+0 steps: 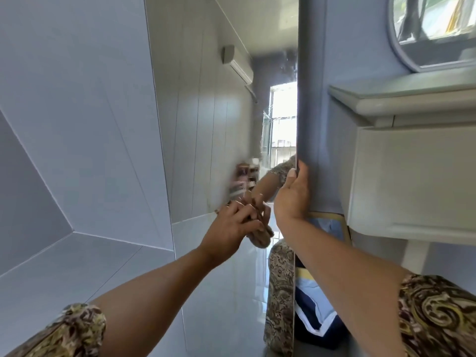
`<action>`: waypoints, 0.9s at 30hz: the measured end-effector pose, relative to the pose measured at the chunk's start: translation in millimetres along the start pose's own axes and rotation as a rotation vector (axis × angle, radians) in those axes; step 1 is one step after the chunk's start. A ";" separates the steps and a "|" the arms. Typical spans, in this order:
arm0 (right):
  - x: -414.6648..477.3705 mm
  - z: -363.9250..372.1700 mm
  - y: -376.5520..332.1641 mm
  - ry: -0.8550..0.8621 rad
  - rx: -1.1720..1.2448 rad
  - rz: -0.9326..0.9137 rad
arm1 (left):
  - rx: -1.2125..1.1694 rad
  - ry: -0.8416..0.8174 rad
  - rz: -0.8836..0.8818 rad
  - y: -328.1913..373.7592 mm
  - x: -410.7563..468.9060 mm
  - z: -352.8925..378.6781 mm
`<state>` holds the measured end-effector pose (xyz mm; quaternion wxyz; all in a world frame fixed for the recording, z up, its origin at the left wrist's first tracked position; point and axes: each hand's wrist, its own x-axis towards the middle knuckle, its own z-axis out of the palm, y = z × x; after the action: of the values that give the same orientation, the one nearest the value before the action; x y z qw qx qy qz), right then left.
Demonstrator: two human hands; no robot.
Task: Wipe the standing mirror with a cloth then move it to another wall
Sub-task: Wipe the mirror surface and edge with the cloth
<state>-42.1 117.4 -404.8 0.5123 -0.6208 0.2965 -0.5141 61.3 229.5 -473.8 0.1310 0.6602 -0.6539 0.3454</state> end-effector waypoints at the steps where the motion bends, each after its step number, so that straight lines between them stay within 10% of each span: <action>1: 0.0 0.2 2.4 -0.010 -0.005 0.016 | -0.002 0.004 -0.022 0.3 -1.4 -1.4; 12: 7.4 1.7 8.7 -0.061 0.015 0.052 | -0.065 0.501 -0.605 -47.2 113.9 -71.5; 27: 7.8 3.2 14.6 -0.074 -0.009 0.076 | -0.041 0.231 -0.800 -20.2 -16.4 -7.9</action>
<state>-34.5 107.1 -415.7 0.5392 -0.6300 0.3032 -0.4696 79.9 249.3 -472.7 0.3405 0.8165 -0.3335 0.3257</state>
